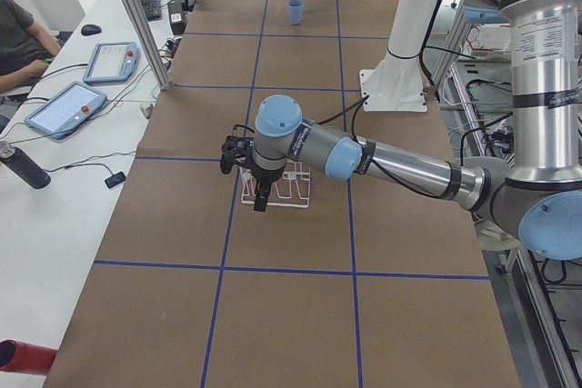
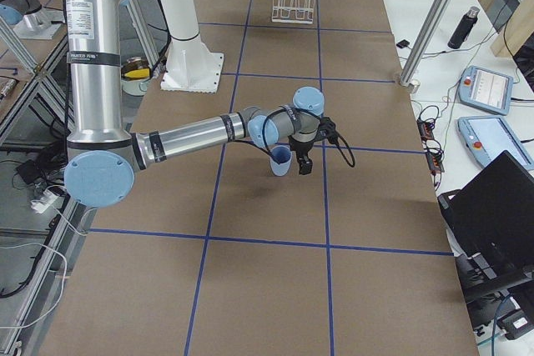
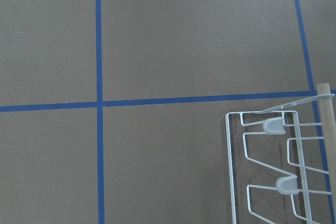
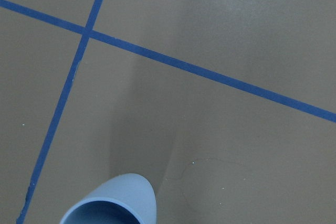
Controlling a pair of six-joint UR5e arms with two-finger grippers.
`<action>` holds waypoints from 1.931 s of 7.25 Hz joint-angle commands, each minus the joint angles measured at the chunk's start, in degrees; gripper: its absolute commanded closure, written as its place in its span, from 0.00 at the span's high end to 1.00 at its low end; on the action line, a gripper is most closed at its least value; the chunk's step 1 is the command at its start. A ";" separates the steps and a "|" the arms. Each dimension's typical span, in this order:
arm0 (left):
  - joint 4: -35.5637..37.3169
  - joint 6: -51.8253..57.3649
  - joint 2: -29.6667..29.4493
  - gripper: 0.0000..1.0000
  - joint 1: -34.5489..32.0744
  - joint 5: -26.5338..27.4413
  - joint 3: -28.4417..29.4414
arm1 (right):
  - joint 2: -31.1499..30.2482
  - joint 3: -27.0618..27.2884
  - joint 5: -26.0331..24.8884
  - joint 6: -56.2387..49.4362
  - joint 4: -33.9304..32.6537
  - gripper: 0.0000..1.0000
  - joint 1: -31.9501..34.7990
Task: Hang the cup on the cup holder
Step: 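Lower the right gripper onto the rim of the light blue cup, then grasp the cup rim with the right gripper and lift it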
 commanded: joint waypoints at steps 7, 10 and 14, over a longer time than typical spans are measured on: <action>0.04 0.00 0.09 0.98 0.00 0.02 -0.05 | -0.49 -3.48 -0.47 1.44 4.39 0.37 -4.83; -0.14 0.00 0.09 0.98 0.00 0.02 0.04 | -0.84 -2.52 2.85 1.44 4.39 0.00 -4.83; -0.23 0.00 0.09 0.98 0.00 -1.02 -0.22 | -1.37 1.01 17.96 4.51 3.96 0.00 2.80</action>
